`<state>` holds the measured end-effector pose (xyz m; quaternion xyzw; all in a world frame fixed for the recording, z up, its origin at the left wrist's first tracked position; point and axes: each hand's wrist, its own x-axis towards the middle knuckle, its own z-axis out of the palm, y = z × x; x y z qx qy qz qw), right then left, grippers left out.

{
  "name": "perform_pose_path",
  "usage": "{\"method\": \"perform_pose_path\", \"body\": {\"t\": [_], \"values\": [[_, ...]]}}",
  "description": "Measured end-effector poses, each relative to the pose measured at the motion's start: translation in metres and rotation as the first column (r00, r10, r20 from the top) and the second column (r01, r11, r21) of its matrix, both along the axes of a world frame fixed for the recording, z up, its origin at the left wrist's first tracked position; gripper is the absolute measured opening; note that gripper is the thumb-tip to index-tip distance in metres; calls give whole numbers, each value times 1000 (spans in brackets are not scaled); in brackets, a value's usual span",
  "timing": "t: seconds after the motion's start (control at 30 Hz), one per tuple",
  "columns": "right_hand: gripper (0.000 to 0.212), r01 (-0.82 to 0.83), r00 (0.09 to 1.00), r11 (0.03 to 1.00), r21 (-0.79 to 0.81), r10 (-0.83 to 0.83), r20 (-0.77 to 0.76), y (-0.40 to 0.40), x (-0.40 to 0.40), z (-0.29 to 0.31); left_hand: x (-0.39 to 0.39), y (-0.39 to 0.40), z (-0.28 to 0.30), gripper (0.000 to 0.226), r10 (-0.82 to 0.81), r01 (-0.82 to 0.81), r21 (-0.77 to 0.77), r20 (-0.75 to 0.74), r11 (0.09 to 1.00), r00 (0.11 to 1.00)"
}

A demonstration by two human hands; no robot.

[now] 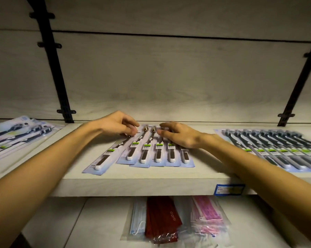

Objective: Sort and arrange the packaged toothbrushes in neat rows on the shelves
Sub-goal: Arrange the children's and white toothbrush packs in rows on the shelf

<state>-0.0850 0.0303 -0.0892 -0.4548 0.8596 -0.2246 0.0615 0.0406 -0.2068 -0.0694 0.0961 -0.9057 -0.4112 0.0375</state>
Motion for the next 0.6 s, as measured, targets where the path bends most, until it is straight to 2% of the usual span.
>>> {"method": "perform_pose_path", "body": {"t": [0.13, 0.23, 0.3, 0.43, 0.5, 0.6], "values": [[66, 8, 997, 999, 49, -4, -78, 3, 9, -6, 4, -13, 3, 35, 190, -189, 17, -87, 982, 978], [64, 27, 996, 1000, -6, -28, -84, 3, 12, -9, -8, -3, -8, 33, 341, -326, 117, -157, 938, 927], [64, 59, 992, 998, -28, -61, -106, 4, 14, -7, -21, 10, -17, 30, 377, -372, 67, -199, 926, 904], [64, 108, 973, 993, -54, -117, -201, 14, 22, -4, -27, 29, -20, 33, 352, -342, 83, -229, 936, 907], [64, 110, 965, 993, -48, -118, -235, 22, 31, -9, -16, 33, -21, 34, 283, -310, -56, -281, 949, 917], [61, 66, 975, 998, -6, -66, -214, 33, 46, -21, 13, 41, -28, 36, 90, -183, -270, -323, 945, 942]]}}
